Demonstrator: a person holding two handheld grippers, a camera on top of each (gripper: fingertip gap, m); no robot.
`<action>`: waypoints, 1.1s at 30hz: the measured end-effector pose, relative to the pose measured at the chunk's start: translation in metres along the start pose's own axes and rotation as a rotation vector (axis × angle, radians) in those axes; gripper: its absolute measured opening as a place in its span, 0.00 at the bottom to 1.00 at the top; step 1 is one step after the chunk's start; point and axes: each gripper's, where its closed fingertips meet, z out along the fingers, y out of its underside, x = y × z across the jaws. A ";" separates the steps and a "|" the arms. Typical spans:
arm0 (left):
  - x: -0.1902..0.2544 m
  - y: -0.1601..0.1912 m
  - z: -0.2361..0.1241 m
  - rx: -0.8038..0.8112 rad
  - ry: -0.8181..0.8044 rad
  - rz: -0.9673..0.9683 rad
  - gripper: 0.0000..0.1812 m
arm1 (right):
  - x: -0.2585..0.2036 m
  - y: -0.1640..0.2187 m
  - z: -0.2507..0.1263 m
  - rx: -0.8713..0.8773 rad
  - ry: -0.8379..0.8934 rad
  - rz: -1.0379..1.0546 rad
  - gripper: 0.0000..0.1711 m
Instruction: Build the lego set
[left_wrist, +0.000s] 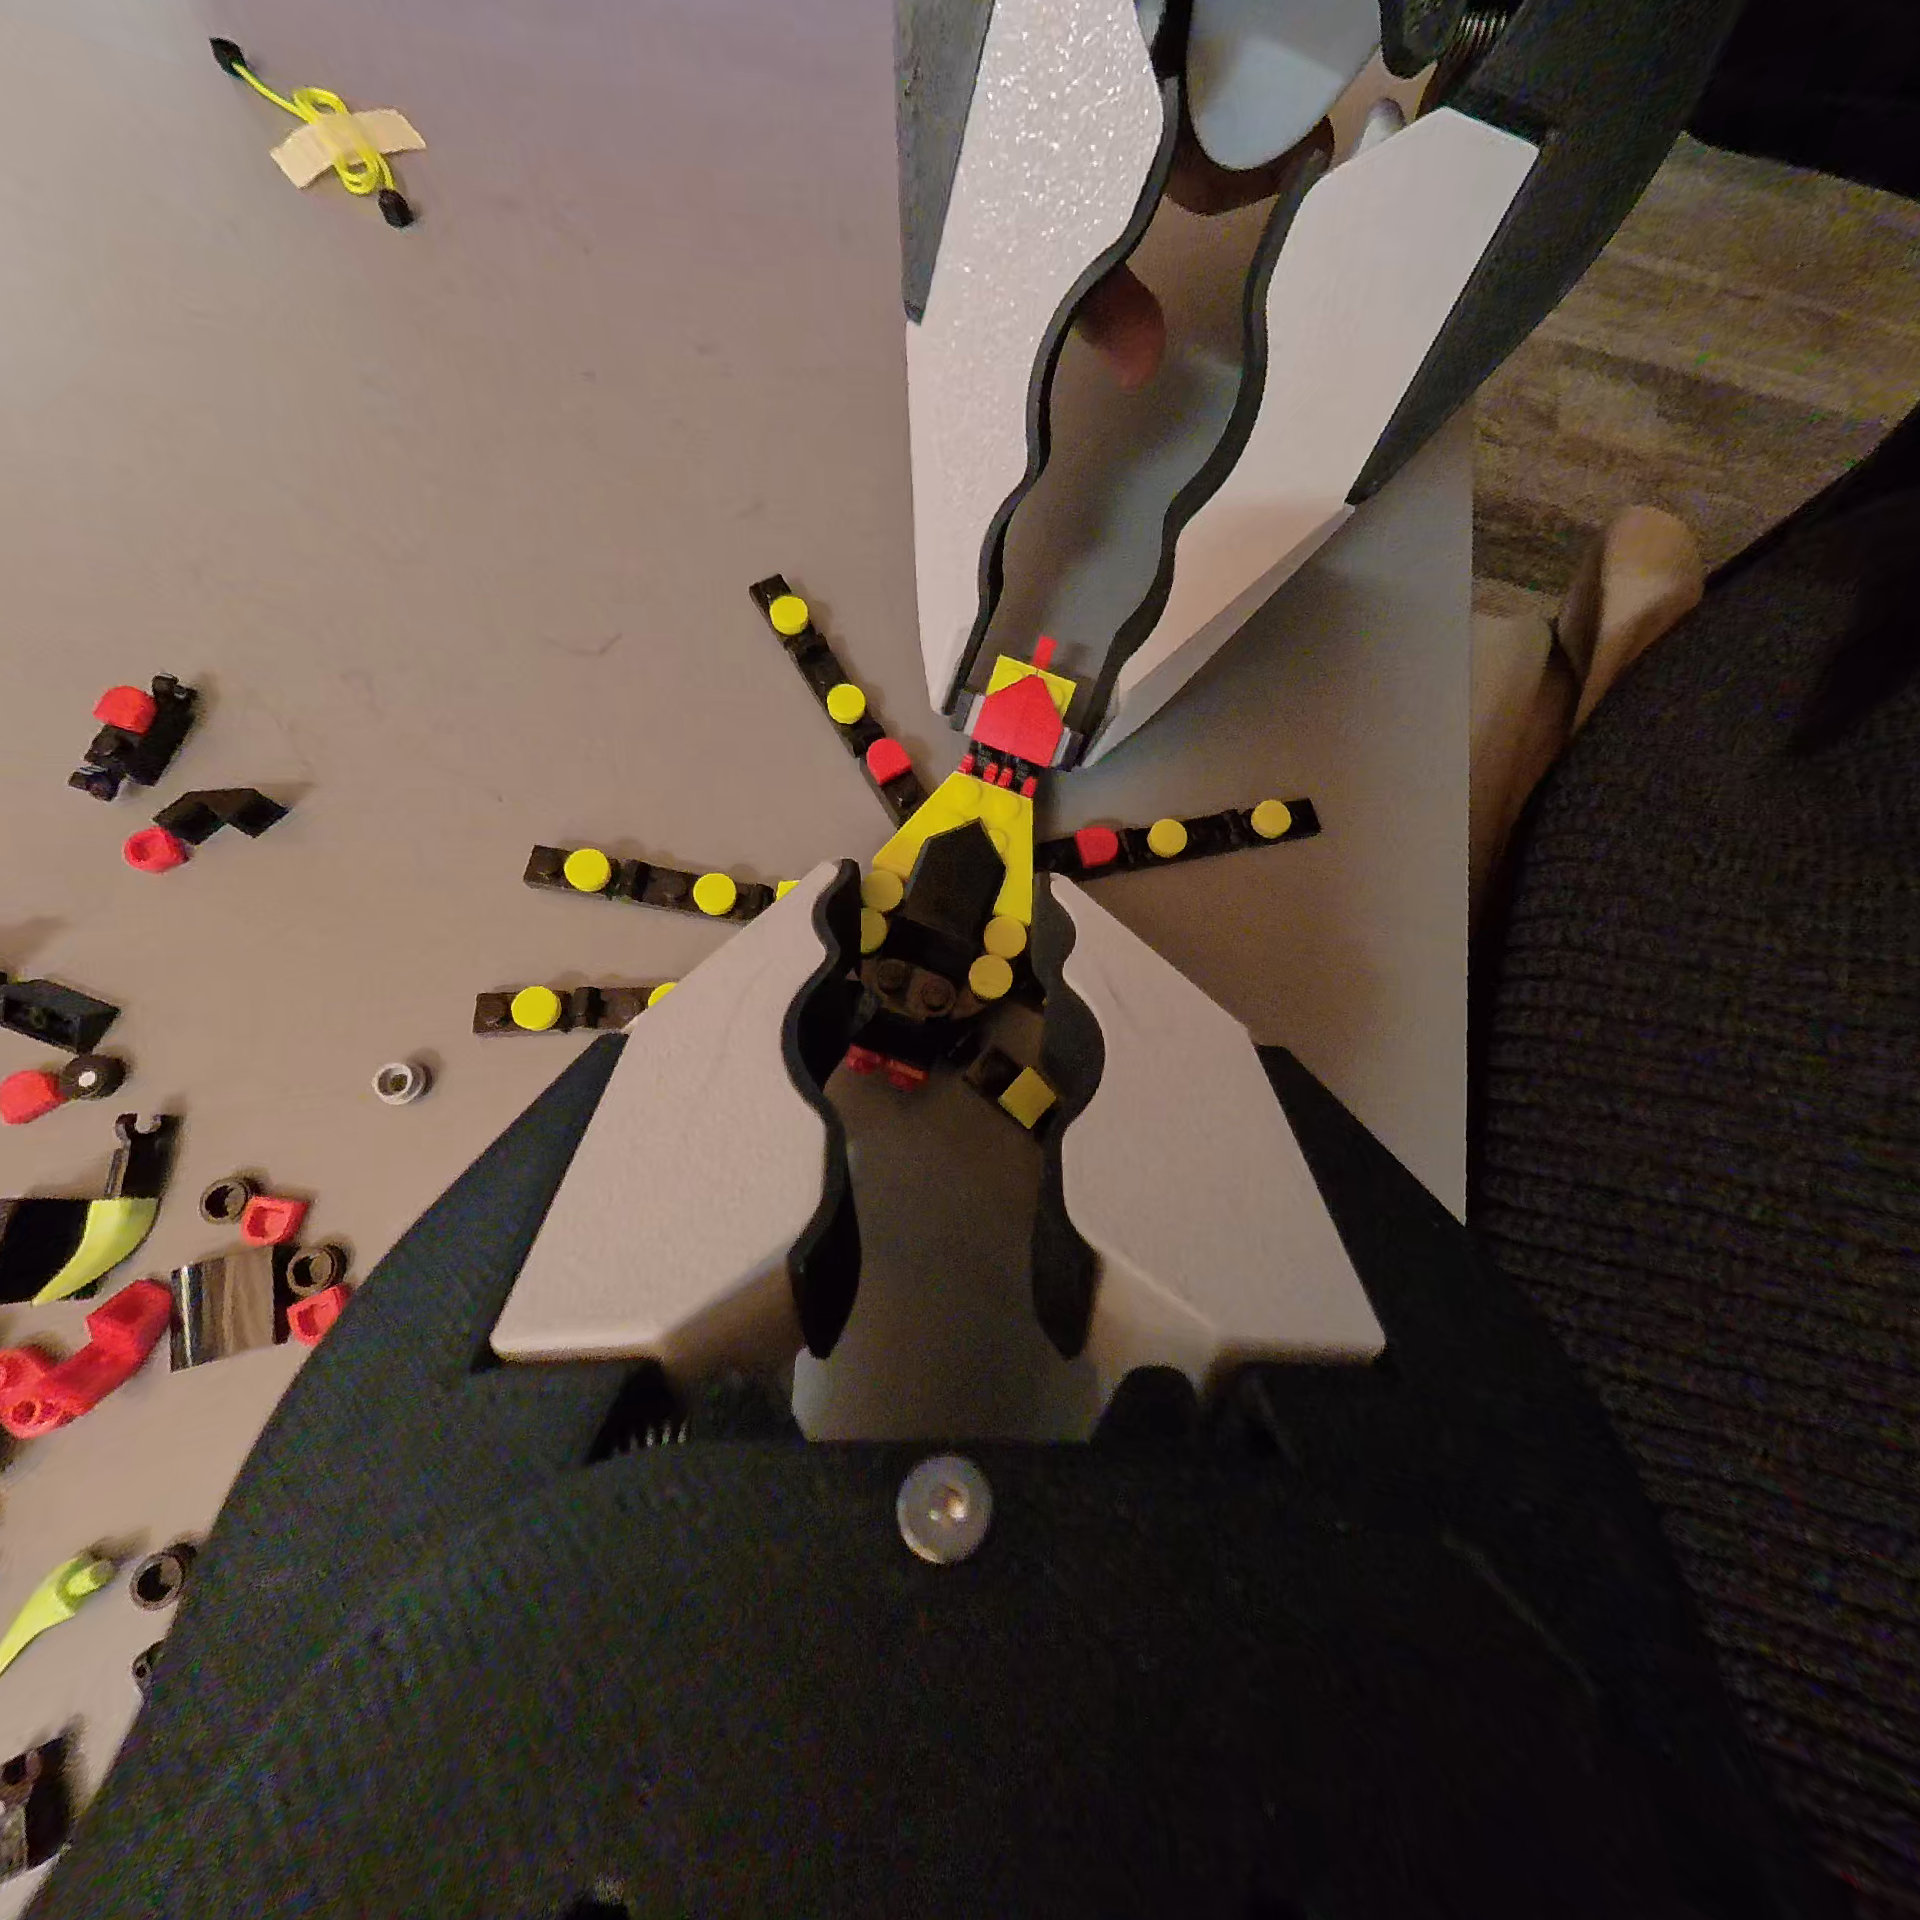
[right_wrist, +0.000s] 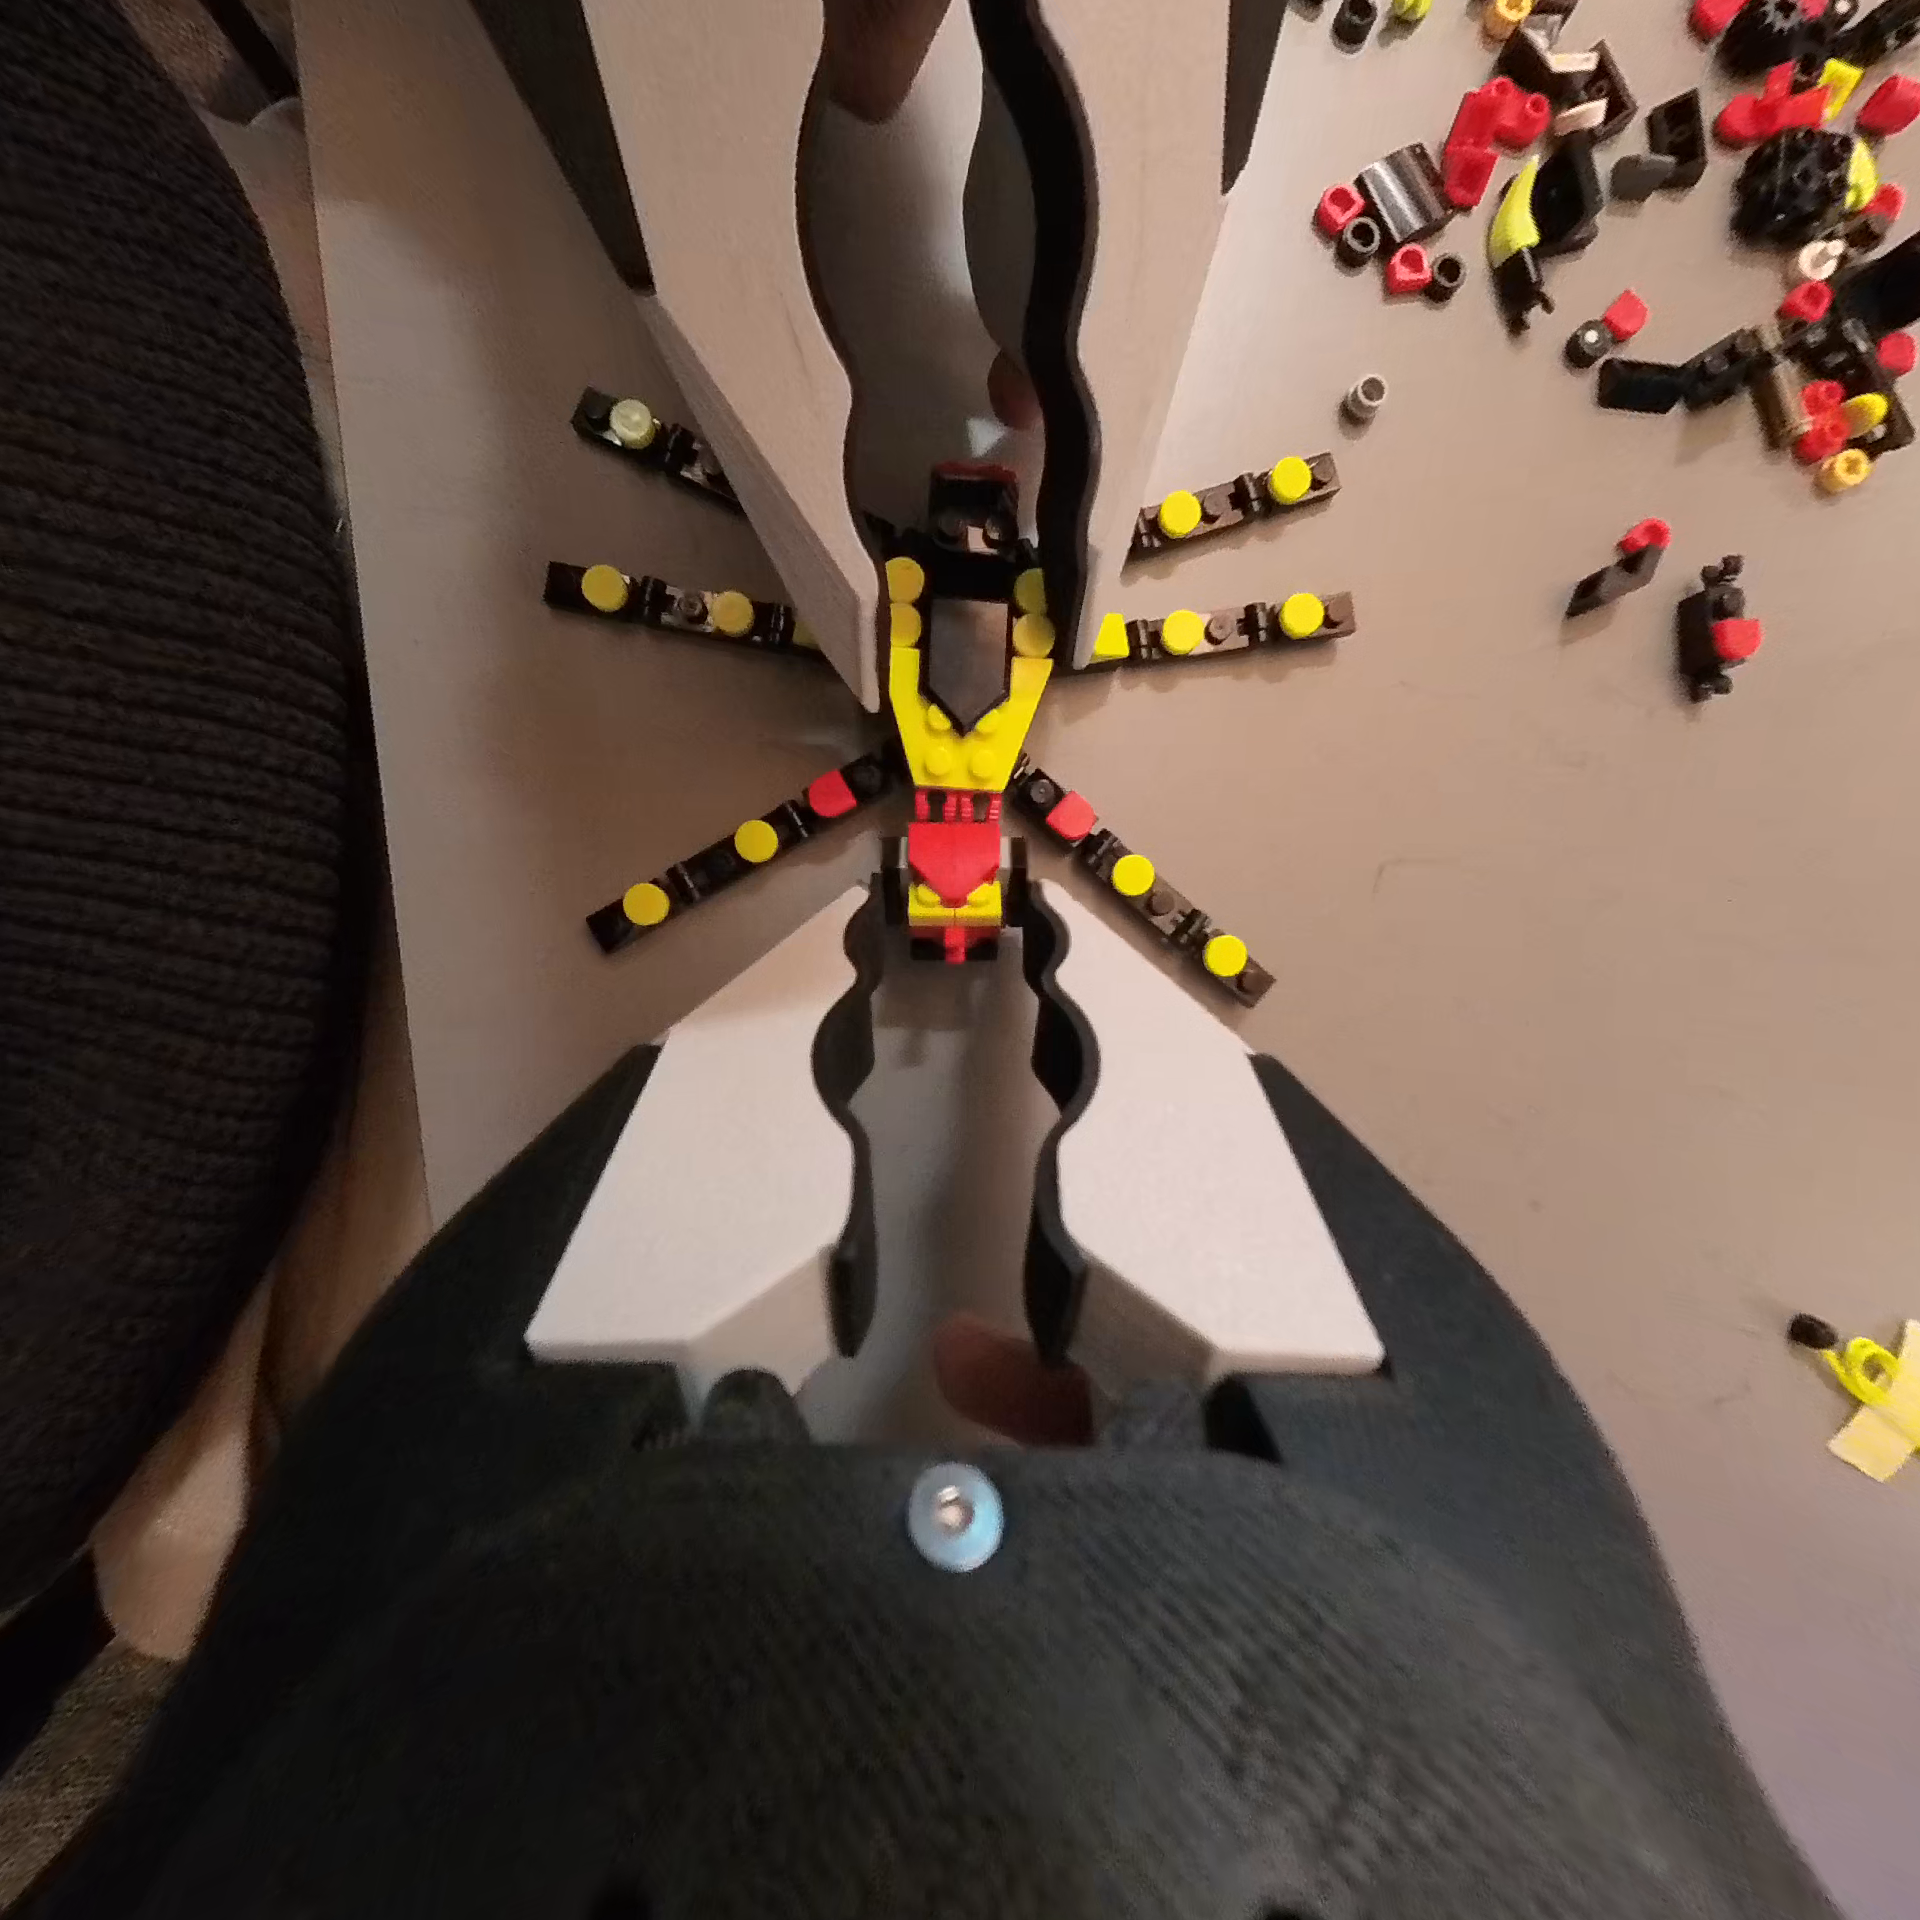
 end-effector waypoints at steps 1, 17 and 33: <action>0.000 0.000 0.000 -0.002 -0.001 0.000 0.17 | 0.000 -0.001 0.000 0.000 -0.004 0.000 0.14; 0.000 0.001 -0.001 -0.022 -0.005 -0.010 0.17 | -0.001 -0.006 -0.002 0.104 -0.024 0.069 0.14; 0.000 0.001 -0.001 -0.018 0.004 -0.025 0.17 | 0.000 -0.008 -0.004 0.323 -0.060 0.114 0.14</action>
